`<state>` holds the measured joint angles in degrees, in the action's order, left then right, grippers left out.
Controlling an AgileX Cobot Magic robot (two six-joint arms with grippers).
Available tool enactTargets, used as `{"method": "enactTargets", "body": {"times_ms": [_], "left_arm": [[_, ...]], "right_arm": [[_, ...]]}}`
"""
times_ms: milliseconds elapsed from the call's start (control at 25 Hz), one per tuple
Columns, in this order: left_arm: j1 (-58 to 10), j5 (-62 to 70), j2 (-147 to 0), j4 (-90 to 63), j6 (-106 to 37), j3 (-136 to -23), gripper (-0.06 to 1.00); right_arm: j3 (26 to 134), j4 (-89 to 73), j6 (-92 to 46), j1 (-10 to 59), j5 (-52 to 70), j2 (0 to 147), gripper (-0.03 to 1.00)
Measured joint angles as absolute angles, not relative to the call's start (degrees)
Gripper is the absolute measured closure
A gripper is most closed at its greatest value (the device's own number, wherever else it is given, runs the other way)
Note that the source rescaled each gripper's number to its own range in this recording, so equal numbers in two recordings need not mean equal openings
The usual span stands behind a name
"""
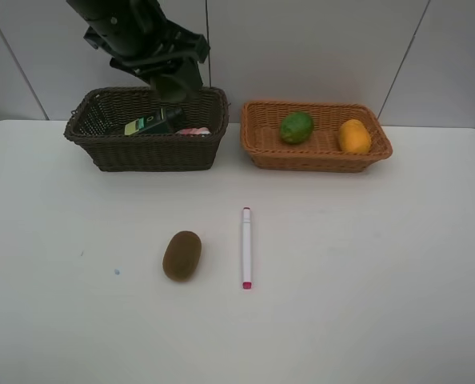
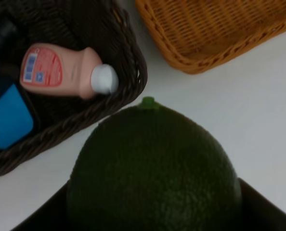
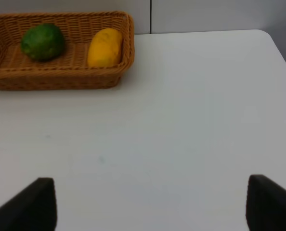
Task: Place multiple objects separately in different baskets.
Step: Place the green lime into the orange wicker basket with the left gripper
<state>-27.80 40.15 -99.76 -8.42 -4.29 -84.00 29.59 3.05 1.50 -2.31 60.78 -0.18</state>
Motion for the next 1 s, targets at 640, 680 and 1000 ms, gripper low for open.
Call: {"method": "enactTargets", "body": {"times_ms": [640,680,1000], "left_arm": [[-27.8,33.1,-116.4,-10.3,-12.8,-103.7,0.3],[-27.8,33.4,-117.9,-10.3,-13.3,-105.4,0.3],[-28.8,35.0,-129.8,-10.8,-16.3,-117.9,0.3]], "right_arm": [[29.6,3.1,1.5,-2.3,60.8,-0.2,-0.01],[29.6,3.1,1.5,-2.3,60.8,-0.2,-0.01],[29.6,3.1,1.5,-2.3,60.8,-0.2,-0.01]]}}
